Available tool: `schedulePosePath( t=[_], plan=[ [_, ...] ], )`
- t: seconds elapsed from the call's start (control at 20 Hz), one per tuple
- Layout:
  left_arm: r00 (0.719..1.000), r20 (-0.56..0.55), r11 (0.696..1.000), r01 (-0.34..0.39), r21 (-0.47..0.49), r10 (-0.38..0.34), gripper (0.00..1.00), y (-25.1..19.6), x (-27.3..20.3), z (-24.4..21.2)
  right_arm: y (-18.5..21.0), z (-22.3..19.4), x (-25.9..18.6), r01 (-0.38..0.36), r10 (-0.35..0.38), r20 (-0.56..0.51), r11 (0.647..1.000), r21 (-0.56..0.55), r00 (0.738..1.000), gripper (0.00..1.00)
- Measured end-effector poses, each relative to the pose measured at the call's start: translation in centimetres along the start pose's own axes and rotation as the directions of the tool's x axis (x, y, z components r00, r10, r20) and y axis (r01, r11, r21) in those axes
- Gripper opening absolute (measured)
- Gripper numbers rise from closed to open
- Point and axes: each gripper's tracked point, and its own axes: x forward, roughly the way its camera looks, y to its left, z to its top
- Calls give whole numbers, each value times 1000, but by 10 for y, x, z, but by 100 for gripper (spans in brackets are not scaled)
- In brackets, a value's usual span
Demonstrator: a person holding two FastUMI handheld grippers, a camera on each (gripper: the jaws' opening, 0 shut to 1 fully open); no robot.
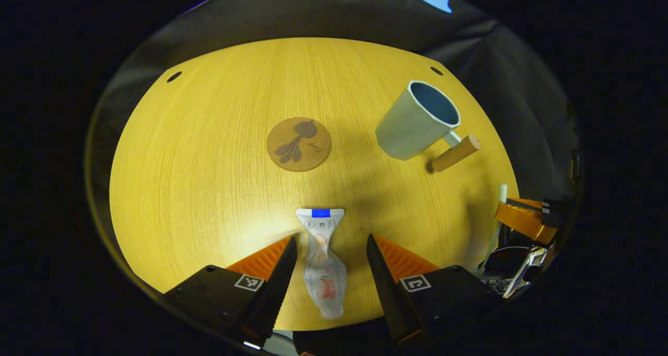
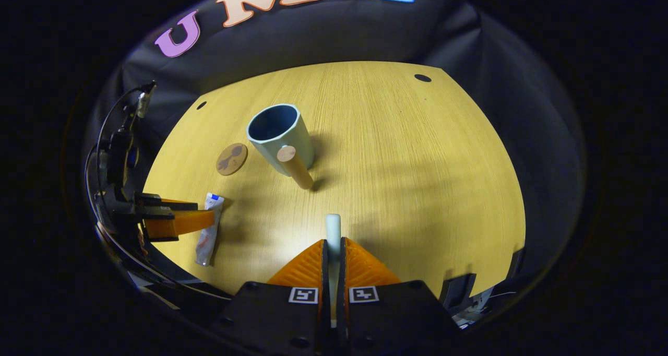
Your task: Put the toothbrush and toothpaste on the desktop into the cup, then pick up the cup and place it on the coaster on the desktop.
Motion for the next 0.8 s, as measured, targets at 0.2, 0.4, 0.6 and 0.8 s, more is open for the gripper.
schedulePosePath(
  t=[0.2,0.4,0.6,0.8],
  plan=[
    [996,-82,999,-25,-25,23,64,0,13,-10,-18,-7,-7,3,-2,-4,1000,4,1000,7],
    [991,-108,995,-86,-45,80,37,11,21,-15,-41,-11,-17,13,-13,6,1000,14,1000,7],
    [991,-97,993,-102,-52,97,30,15,22,-11,-56,-9,-22,17,-17,19,1000,22,1000,7],
    [993,-74,994,-101,-49,97,19,13,25,-11,-57,7,-25,3,-4,65,1000,24,998,7]
  ],
)
